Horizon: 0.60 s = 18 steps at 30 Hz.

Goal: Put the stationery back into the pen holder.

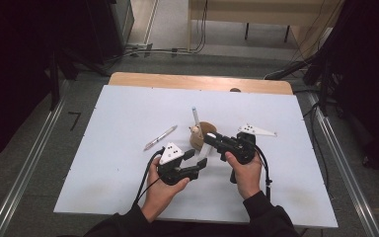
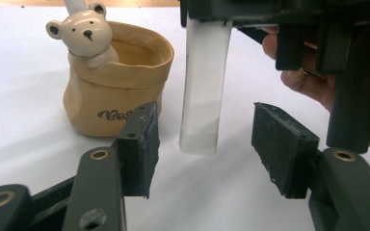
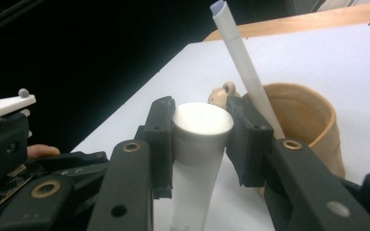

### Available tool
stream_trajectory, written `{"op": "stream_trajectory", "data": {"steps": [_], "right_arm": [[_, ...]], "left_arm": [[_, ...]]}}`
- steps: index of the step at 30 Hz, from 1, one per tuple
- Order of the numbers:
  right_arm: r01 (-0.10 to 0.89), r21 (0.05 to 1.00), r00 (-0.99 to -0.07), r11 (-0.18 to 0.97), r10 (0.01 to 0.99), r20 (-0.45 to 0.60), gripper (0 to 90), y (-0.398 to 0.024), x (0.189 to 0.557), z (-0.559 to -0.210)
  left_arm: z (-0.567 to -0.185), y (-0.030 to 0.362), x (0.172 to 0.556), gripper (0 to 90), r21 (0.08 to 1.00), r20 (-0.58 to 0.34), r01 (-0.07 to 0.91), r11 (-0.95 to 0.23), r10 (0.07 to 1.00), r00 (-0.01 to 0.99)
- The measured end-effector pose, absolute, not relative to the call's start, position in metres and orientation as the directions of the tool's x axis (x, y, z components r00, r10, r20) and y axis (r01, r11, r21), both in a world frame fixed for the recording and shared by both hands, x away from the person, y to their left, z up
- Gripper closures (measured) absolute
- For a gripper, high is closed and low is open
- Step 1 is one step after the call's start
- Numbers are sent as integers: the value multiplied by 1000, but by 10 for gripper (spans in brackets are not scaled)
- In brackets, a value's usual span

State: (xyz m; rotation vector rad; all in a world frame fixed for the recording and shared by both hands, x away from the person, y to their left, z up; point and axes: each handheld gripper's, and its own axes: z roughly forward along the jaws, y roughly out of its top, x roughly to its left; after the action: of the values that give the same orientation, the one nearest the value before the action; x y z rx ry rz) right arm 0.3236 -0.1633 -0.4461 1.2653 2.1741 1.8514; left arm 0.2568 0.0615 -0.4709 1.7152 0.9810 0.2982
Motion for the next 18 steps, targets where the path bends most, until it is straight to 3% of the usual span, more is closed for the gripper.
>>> {"op": "stream_trajectory", "data": {"steps": [8, 18], "right_arm": [[551, 834, -670, -38, 575, 469, 625, -164, 329, -442], [536, 842, -669, -52, 583, 462, 625, -164, 336, -433]], "left_arm": [[-469, 71, 257, 351, 875, -269, 478, -82, 737, 620], [-469, 84, 262, 335, 869, -271, 490, -67, 764, 585]]}}
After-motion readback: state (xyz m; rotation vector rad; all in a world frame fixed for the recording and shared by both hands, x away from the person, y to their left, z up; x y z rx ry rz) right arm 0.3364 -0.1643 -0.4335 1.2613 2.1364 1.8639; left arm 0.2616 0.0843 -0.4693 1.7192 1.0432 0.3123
